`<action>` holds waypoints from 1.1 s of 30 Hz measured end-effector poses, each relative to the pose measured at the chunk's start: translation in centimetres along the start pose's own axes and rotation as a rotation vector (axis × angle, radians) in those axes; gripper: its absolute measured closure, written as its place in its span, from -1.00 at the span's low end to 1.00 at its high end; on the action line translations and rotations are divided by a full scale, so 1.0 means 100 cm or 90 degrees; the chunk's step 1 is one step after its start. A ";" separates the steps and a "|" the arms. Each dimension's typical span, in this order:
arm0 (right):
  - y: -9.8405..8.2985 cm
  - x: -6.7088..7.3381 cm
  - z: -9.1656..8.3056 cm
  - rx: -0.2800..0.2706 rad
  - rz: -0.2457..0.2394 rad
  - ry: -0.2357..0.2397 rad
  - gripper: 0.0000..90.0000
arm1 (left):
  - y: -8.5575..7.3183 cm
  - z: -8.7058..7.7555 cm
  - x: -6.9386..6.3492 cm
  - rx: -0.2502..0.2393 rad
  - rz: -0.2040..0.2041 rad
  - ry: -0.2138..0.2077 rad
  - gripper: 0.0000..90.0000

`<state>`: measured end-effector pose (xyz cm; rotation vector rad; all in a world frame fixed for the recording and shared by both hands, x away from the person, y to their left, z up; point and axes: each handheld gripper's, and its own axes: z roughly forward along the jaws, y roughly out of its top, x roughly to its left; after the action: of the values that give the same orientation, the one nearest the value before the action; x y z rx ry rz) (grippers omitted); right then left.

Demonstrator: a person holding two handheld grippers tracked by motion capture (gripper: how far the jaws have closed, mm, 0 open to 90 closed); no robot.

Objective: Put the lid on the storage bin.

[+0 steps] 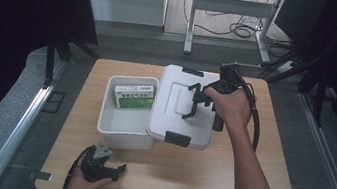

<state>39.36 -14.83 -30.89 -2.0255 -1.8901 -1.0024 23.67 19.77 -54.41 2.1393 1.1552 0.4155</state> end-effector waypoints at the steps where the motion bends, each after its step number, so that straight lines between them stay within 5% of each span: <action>1: 0.000 0.001 0.000 0.002 -0.002 0.001 0.89 | 0.000 0.000 0.000 0.000 0.000 0.000 -0.73; 33: 0.004 0.036 0.023 0.015 -0.031 0.008 0.89 | 0.000 0.000 0.000 0.000 0.002 -0.002 -0.73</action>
<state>40.38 -10.70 -30.38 -1.9657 -1.9446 -0.9974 23.69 19.81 -54.42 2.1416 1.1495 0.4127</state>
